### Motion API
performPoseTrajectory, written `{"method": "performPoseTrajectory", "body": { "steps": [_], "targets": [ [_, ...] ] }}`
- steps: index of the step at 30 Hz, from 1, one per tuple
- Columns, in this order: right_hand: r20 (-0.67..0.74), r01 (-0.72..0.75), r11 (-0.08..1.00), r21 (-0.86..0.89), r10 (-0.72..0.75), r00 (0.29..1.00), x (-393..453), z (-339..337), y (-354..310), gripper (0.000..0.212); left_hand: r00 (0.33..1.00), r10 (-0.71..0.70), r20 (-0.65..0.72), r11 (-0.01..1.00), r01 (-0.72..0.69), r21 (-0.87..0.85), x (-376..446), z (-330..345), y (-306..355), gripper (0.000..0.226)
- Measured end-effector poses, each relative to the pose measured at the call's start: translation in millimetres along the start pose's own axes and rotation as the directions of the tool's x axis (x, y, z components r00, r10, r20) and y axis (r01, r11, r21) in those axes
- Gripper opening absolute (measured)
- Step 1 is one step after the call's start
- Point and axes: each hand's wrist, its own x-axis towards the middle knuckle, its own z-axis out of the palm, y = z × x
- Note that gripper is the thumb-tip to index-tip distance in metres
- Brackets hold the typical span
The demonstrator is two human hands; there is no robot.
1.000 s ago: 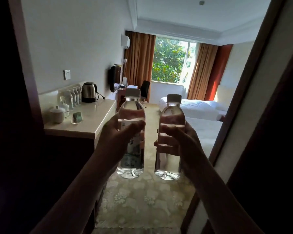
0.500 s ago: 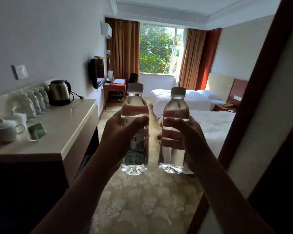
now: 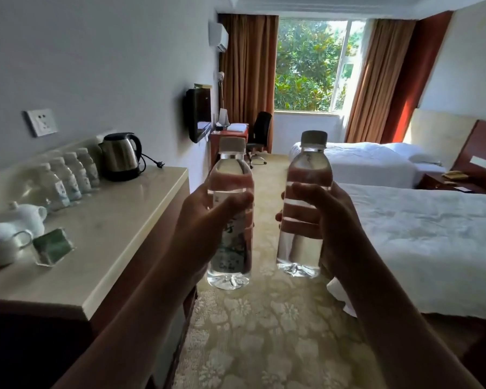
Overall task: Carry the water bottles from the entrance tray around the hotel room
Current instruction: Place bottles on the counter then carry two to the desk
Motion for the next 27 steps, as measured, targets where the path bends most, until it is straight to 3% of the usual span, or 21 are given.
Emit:
{"method": "performPoseTrajectory", "body": {
  "steps": [6, 13, 17, 22, 27],
  "targets": [
    [-0.025, -0.003, 1.000, -0.023, 0.002, 1.000, 109.3, 2.4, 47.0, 0.015, 1.000, -0.006, 0.001, 1.000, 0.006, 0.020, 105.9, -23.9, -55.8, 0.029],
    [-0.103, -0.051, 0.991, -0.120, 0.038, 0.994, 261.1, 3.5, 99.4, 0.038, 1.000, -0.025, 0.006, 0.996, 0.025, -0.081, 261.4, -53.6, -123.8, 0.036],
    [-0.154, -0.065, 0.985, -0.162, 0.040, 0.987, 334.8, -12.9, 120.0, 0.051, 0.997, -0.066, 0.034, 0.992, 0.069, -0.105, 341.4, -57.1, -157.8, 0.025],
    [-0.239, -0.045, 0.987, -0.153, 0.007, 0.971, 414.0, -52.4, 134.9, 0.022, 0.992, -0.119, 0.036, 0.989, 0.122, -0.087, 422.8, -54.9, -190.1, 0.048],
    [-0.268, -0.035, 0.989, -0.143, -0.004, 0.963, 491.8, -96.6, 158.7, 0.022, 0.986, -0.157, 0.053, 0.983, 0.161, -0.085, 502.6, -34.1, -227.7, 0.031]
  ]
}}
